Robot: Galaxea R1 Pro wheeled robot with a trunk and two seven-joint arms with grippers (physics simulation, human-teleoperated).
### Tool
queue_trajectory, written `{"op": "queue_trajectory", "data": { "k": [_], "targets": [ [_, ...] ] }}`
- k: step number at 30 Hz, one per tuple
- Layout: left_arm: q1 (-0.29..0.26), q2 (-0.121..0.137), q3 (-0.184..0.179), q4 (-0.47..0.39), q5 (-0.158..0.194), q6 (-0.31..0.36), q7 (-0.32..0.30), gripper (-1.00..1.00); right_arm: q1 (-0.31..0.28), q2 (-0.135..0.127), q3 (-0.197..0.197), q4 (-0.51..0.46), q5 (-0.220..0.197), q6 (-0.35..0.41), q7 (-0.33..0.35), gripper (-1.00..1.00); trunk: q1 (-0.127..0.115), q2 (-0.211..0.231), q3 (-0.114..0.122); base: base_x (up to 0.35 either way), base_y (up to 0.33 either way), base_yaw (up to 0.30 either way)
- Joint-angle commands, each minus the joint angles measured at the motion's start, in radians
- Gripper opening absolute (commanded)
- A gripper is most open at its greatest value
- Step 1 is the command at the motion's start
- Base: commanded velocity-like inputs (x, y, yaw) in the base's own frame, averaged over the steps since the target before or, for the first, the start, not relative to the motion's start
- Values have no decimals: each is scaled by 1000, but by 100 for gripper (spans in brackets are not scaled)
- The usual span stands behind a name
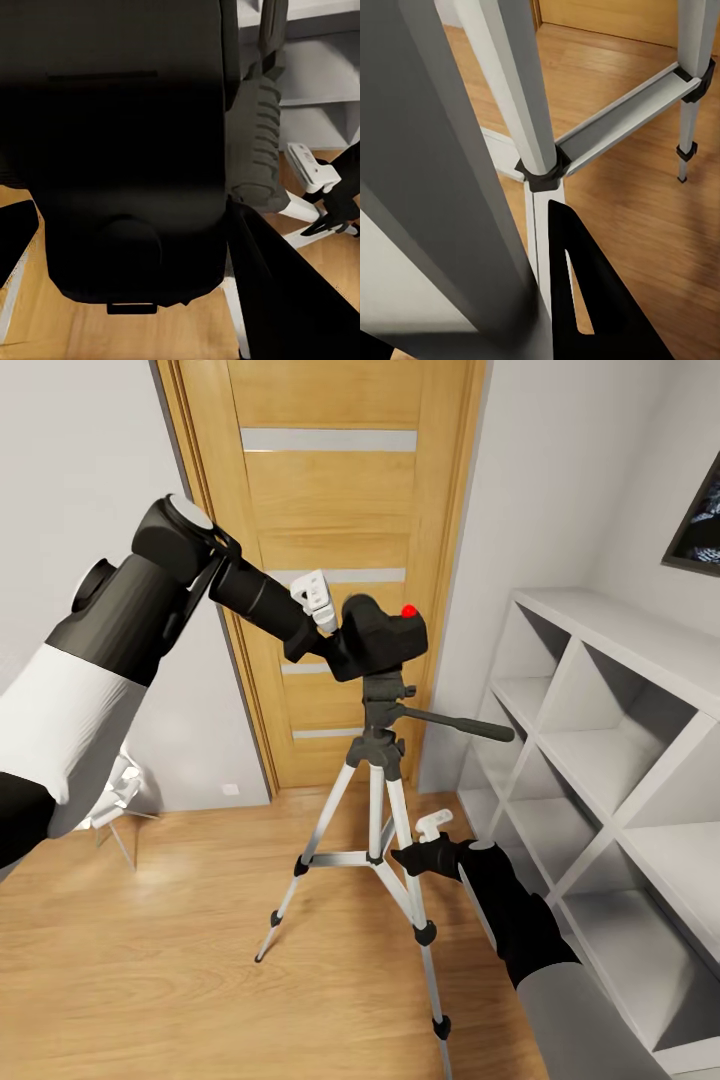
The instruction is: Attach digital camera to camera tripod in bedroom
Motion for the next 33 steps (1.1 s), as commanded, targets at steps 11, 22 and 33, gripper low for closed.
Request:
{"op": "queue_trajectory", "data": {
  "k": [11, 22, 33],
  "targets": [
    [-1, -1, 5, 38, 4, -84, 60, -100, -1, 0, -1, 43, 40, 1, 9, -100, 1, -2, -2, 0, 0, 0],
    [-1, -1, 7, 46, 11, -90, 62, -100, -1, 0, -1, 43, 40, 1, 9, -100, 1, -2, -2, 0, 0, 0],
    [-1, 1, 10, 53, 127, -143, 60, -100, -1, 0, -1, 43, 40, 1, 9, -100, 1, -2, -2, 0, 0, 0]
  ]
}}
